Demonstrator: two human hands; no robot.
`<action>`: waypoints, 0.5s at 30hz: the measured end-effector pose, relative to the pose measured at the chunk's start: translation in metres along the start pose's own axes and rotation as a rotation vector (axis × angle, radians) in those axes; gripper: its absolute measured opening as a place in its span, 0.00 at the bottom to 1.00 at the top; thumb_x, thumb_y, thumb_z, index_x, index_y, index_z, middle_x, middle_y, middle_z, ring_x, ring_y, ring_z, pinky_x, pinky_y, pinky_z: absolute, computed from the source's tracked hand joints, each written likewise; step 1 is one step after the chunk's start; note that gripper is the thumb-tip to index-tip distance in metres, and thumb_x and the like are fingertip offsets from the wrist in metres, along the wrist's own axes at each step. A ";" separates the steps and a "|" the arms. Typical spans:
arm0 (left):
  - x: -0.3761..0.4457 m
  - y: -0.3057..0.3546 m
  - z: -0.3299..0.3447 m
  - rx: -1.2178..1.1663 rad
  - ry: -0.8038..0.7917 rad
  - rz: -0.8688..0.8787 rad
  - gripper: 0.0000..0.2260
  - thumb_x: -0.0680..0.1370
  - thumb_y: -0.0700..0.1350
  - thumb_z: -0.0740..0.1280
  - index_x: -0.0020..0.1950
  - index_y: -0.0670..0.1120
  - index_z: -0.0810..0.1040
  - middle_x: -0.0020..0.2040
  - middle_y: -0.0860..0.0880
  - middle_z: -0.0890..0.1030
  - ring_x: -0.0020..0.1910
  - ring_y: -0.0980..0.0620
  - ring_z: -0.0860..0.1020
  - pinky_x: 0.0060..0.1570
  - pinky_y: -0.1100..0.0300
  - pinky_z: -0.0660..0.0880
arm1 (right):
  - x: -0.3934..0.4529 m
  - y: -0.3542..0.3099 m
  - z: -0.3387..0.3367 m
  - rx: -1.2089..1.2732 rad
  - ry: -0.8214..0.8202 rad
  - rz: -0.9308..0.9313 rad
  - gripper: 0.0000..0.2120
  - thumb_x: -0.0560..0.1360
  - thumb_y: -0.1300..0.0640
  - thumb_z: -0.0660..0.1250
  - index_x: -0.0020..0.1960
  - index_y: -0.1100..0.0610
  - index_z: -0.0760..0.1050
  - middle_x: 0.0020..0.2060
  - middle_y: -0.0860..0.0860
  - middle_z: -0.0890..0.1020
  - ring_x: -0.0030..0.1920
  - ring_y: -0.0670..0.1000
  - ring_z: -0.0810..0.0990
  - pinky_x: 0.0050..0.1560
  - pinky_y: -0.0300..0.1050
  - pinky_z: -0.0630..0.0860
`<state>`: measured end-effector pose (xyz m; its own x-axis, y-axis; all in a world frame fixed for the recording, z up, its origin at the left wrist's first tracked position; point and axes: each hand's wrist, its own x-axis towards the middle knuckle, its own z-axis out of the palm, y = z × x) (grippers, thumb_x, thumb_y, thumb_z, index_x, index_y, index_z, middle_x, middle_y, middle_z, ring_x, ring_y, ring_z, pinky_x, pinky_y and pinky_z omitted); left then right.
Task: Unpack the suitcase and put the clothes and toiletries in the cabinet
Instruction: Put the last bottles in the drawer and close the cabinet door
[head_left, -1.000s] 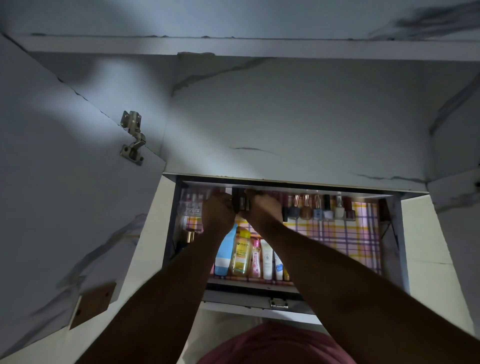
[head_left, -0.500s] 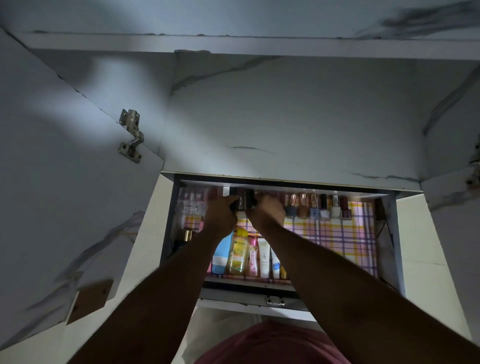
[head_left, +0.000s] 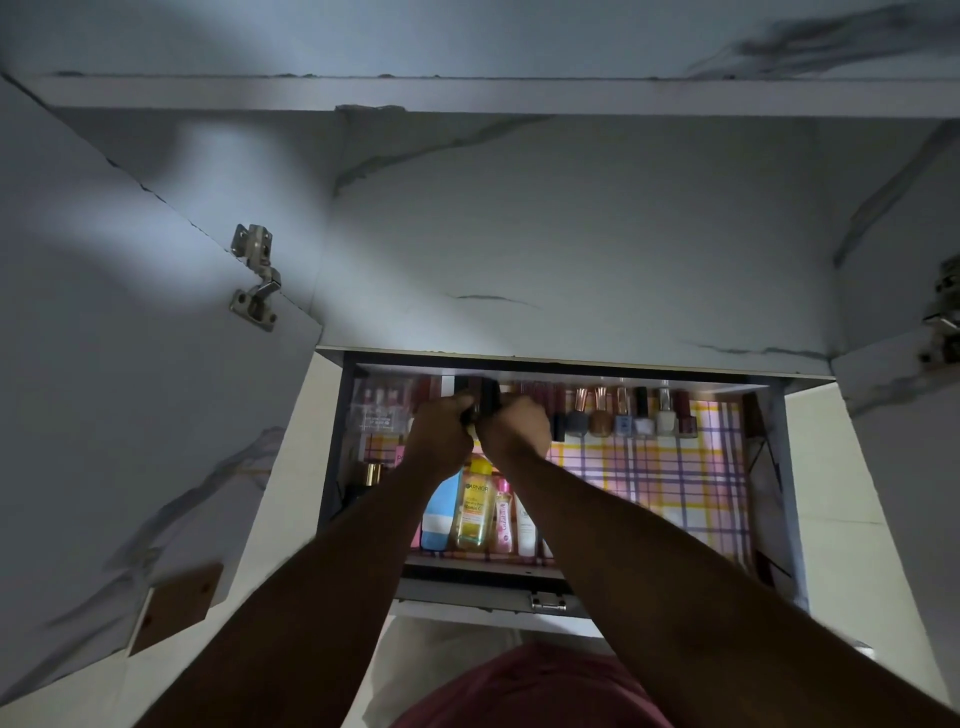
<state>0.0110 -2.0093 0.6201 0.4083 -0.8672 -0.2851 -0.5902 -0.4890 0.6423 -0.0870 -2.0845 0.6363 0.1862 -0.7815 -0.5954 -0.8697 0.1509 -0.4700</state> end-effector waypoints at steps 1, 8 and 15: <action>0.000 0.001 -0.001 -0.008 -0.006 0.015 0.13 0.74 0.26 0.64 0.49 0.40 0.83 0.43 0.44 0.85 0.44 0.45 0.83 0.46 0.51 0.80 | 0.000 0.002 0.001 0.035 -0.017 -0.004 0.13 0.77 0.48 0.73 0.49 0.58 0.81 0.44 0.52 0.85 0.44 0.52 0.85 0.44 0.47 0.84; 0.002 0.006 -0.002 0.050 -0.036 0.014 0.18 0.78 0.30 0.65 0.65 0.43 0.81 0.55 0.45 0.86 0.55 0.47 0.84 0.54 0.62 0.77 | -0.002 0.022 -0.022 -0.109 0.105 -0.064 0.09 0.79 0.49 0.70 0.51 0.54 0.81 0.45 0.51 0.84 0.47 0.52 0.85 0.40 0.42 0.75; -0.004 0.028 -0.001 0.060 -0.034 0.017 0.22 0.79 0.29 0.64 0.73 0.40 0.75 0.63 0.40 0.83 0.53 0.45 0.86 0.50 0.63 0.78 | 0.006 0.055 -0.045 -0.417 0.188 -0.240 0.15 0.73 0.53 0.77 0.57 0.53 0.80 0.54 0.52 0.81 0.55 0.53 0.81 0.53 0.46 0.73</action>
<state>-0.0066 -2.0192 0.6402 0.3749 -0.8776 -0.2989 -0.6381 -0.4782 0.6035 -0.1546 -2.1082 0.6361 0.3510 -0.8656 -0.3570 -0.9279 -0.2706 -0.2563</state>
